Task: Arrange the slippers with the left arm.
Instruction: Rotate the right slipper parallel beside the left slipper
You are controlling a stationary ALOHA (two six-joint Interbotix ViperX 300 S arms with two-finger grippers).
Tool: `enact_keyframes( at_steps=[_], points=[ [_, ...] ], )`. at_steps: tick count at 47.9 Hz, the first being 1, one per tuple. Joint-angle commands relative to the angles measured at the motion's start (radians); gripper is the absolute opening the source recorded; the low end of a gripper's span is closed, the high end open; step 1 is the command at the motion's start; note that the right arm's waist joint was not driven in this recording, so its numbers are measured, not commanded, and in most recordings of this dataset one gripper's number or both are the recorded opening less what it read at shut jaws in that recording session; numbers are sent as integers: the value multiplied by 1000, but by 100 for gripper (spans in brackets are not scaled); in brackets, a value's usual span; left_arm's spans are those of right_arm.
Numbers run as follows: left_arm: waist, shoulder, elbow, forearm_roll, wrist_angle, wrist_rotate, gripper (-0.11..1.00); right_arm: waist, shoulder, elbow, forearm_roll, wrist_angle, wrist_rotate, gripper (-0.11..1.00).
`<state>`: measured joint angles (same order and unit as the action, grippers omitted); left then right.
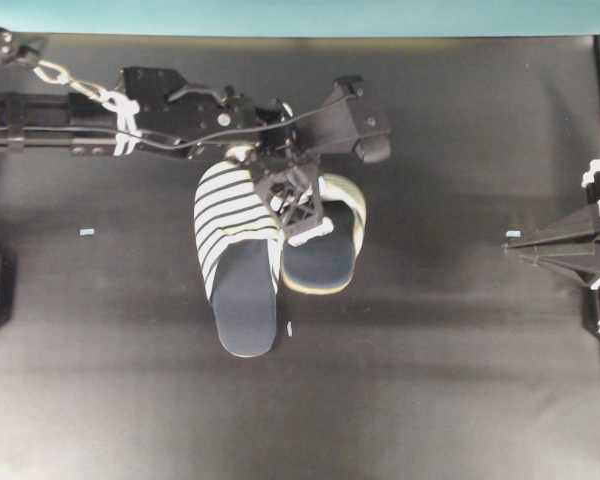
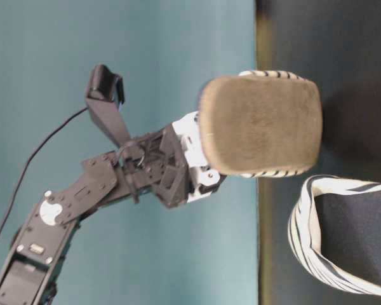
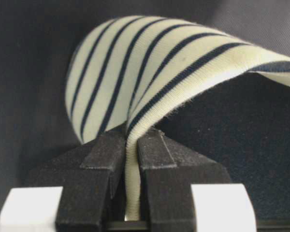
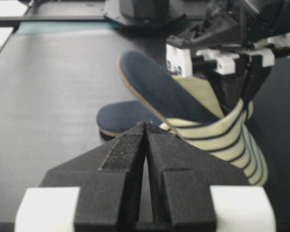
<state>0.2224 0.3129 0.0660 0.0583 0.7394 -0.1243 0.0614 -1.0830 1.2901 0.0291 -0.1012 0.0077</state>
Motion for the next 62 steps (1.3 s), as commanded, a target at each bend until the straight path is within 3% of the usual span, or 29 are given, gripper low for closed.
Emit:
enact_keyframes(
  at_steps=[1,51,55,62],
  points=[
    [-11,3,-17,5,-12,8,1,0,5,-5,2,-9,6,0],
    [-31,26,-12,2,-23,-9,3,-2,-8,2,2,-9,6,0],
    [-34,25,-12,2,-23,-9,18,-2,-9,3,2,-9,8,0],
    [-34,25,-9,3,-21,-9,63,0,-9,14,3,-9,8,0]
  ],
)
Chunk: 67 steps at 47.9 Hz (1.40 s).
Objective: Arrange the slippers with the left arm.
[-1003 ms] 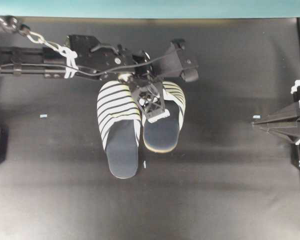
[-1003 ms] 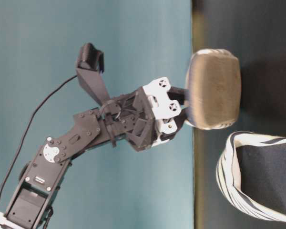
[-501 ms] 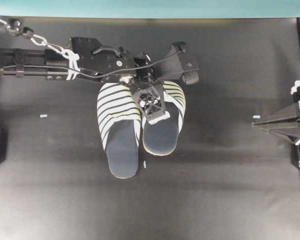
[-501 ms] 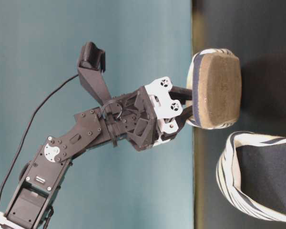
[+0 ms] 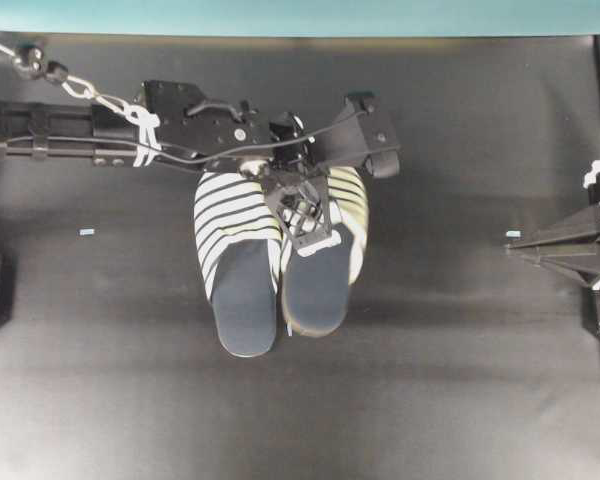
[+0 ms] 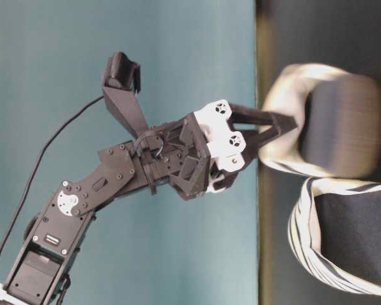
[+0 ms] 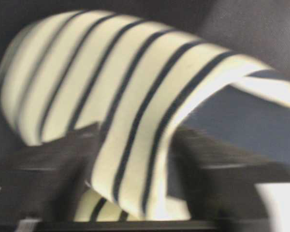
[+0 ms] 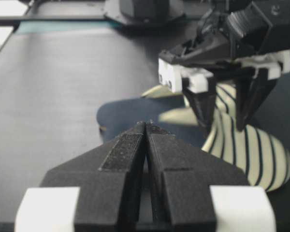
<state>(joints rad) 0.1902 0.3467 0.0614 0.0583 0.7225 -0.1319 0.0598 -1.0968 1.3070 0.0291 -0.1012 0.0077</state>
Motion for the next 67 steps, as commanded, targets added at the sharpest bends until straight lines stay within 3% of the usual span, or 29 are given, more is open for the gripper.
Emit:
enact_keyframes(
  at_steps=[1,5,18,28,41,57,67],
  points=[
    [-2,-11,-2,3,-3,0,69,0,5,-3,3,-9,8,0],
    [-9,-11,3,2,-2,-2,79,0,3,-3,2,-9,8,0],
    [-48,-89,-6,3,-11,23,79,0,-3,-5,2,-15,8,0],
    [-75,-272,58,3,-49,52,79,0,-8,-3,2,-12,8,0],
    [-132,-531,313,3,-295,54,79,0,-12,-3,2,18,8,0],
    [-144,-928,739,2,-598,40,79,0,-49,-5,2,35,6,0],
    [-146,-1103,931,3,-664,37,78,2,-71,0,2,46,6,0]
  ],
)
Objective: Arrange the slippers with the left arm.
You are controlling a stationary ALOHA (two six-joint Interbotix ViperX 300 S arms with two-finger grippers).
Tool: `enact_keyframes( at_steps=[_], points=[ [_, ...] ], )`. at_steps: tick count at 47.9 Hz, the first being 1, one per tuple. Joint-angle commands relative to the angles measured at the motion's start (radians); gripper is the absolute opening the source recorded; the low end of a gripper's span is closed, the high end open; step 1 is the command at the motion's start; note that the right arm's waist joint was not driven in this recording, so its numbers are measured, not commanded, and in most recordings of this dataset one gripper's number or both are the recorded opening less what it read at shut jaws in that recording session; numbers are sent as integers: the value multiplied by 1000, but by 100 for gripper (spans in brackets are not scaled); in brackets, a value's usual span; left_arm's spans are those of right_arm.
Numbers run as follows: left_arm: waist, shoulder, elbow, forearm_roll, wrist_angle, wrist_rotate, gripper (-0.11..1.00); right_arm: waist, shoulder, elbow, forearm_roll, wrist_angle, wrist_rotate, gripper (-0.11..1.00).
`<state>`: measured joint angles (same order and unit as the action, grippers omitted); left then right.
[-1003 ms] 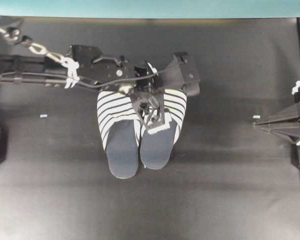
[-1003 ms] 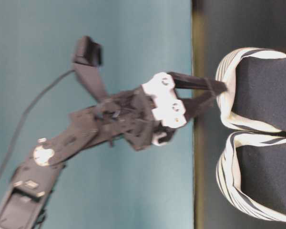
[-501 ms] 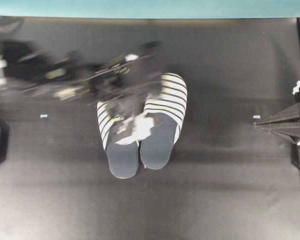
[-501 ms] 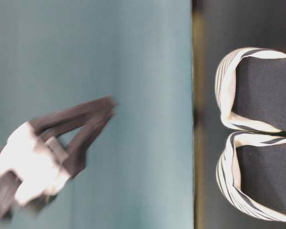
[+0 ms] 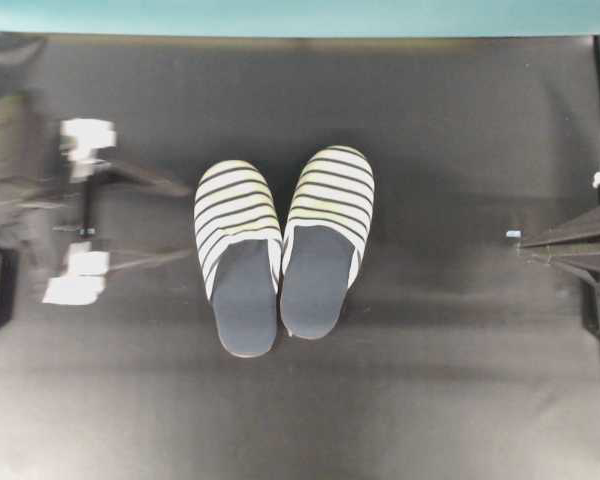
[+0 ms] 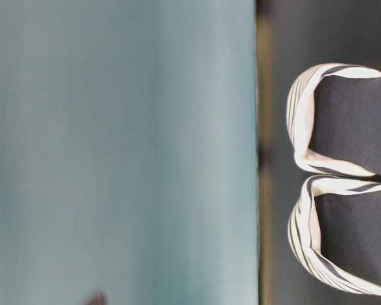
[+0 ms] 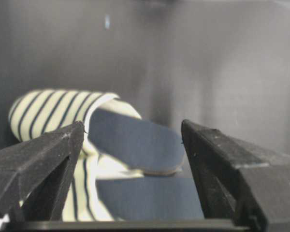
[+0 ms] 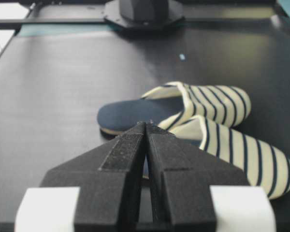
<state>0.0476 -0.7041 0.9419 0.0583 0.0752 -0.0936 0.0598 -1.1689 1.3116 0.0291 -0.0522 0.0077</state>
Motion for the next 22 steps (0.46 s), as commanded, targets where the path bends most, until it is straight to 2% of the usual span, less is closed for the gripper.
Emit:
enact_keyframes(
  at_steps=[1,9,22],
  points=[
    [-3,-66,64,3,-17,-2,78,0,0,-6,2,-3,6,0],
    [-3,-147,133,2,-57,-2,78,0,-2,-5,2,-3,6,0],
    [-2,-190,147,3,-84,0,78,0,-3,-6,2,-2,6,0]
  ],
)
